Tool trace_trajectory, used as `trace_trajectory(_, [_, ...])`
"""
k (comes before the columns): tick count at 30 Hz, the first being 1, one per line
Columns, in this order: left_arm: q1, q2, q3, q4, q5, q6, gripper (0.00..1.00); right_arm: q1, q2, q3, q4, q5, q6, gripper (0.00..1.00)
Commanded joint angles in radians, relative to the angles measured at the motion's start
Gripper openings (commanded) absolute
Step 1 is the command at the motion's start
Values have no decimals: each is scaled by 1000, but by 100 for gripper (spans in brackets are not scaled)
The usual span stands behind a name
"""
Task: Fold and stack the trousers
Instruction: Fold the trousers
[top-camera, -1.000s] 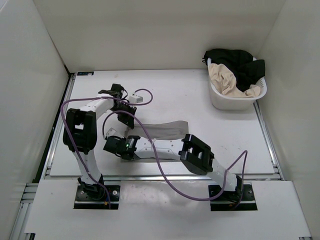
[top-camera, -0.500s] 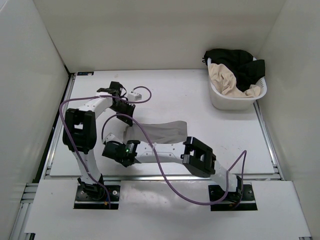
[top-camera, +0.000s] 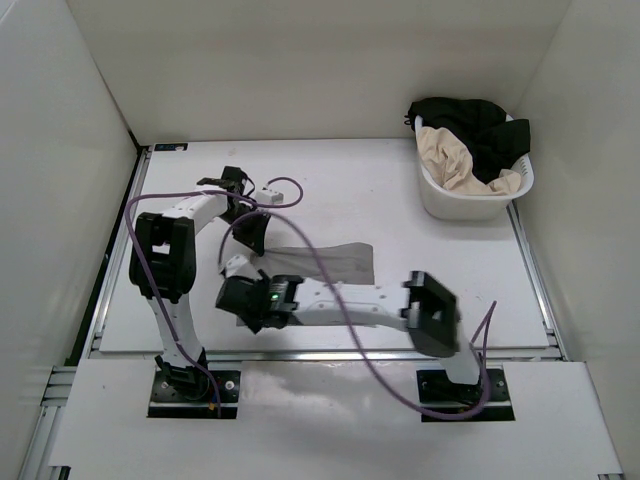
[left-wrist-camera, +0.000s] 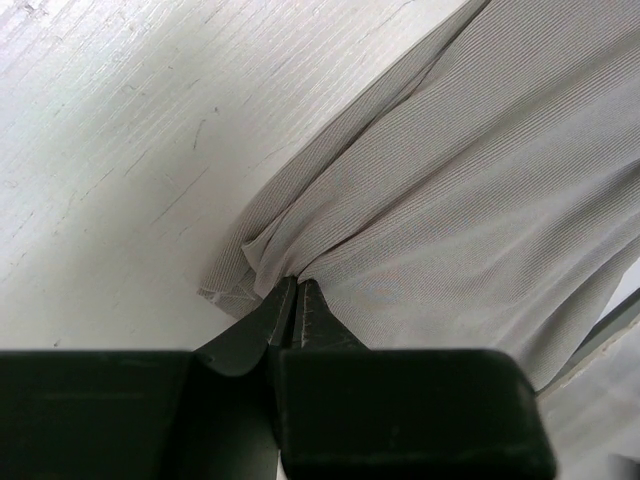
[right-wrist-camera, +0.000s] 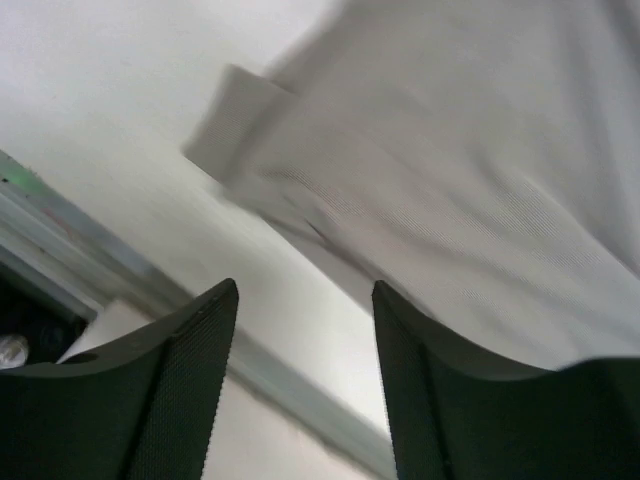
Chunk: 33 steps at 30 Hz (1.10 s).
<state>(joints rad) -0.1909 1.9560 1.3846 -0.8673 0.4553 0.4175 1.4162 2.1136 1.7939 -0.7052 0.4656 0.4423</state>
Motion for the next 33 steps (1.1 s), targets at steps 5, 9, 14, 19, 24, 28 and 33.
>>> trace_trajectory(5, [16, -52, -18, -6, 6, -6, 15, -143, -496, -446, -118, 200, 565, 47])
trace_trajectory(9, [16, -52, -18, -15, 6, -6, 15, -271, -635, -683, -62, 200, 697, 65])
trace_trajectory(14, [16, -62, -18, -24, 6, -6, 15, -387, -713, -855, 96, 86, 673, 76])
trace_trajectory(19, [16, -71, -18, -33, 6, -6, 15, -407, -713, -976, 220, 10, 639, 83])
trace_trajectory(24, [16, -71, -18, -33, 6, -6, 15, -416, -693, -1080, 333, -80, 710, 53])
trace_trajectory(28, [36, -60, 2, -33, -12, -6, 15, -427, -704, -1133, 342, -120, 775, 6])
trace_trajectory(33, [57, -42, 24, -33, -56, -6, 15, -427, -849, -1191, 239, -27, 820, 0])
